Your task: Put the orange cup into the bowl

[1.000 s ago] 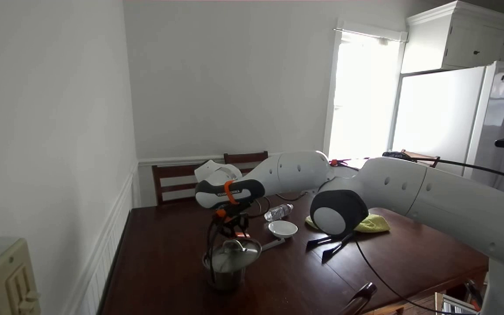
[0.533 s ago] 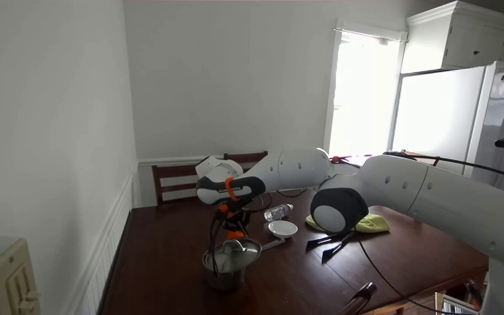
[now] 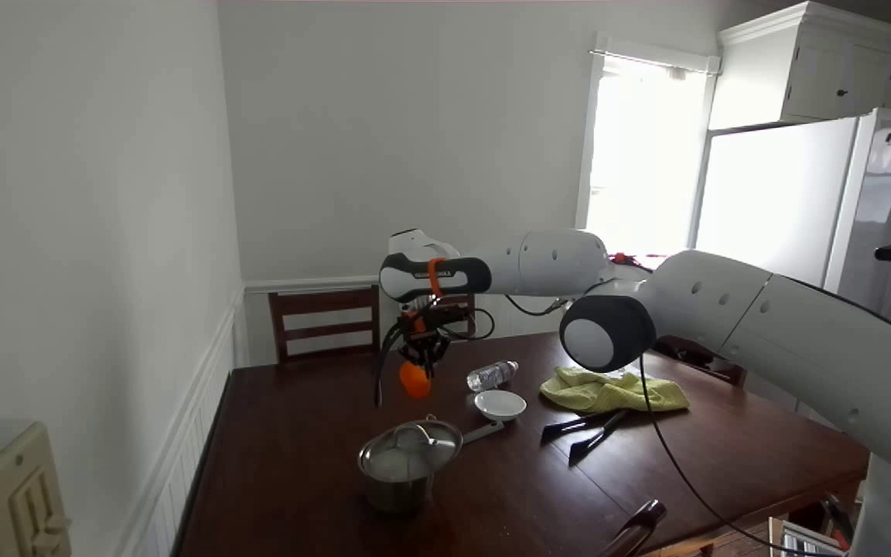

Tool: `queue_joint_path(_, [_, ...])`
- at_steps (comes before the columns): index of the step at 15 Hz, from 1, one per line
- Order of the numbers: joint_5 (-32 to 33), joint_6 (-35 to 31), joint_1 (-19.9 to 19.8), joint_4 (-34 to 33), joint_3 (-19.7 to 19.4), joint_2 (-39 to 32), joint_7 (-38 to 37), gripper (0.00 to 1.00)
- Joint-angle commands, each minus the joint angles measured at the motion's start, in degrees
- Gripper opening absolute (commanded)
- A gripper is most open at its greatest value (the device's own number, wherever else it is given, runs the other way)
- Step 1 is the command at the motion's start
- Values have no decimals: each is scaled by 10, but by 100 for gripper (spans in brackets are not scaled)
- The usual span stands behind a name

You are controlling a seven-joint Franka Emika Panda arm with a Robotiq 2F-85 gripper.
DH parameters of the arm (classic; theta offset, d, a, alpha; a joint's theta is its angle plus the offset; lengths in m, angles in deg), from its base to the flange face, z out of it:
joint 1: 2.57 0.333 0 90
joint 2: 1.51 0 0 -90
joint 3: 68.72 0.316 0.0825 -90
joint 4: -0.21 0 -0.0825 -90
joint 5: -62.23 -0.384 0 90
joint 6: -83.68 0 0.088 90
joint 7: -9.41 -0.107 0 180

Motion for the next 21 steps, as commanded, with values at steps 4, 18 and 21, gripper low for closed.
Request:
queue_joint_path(4, [-112, -60, -107, 36, 72, 5, 26, 2])
queue_joint_path(18, [-177, 89, -204, 48, 118, 44, 47, 2])
queue_joint_path(21, [-196, 140, -255, 47, 115, 63, 11, 2])
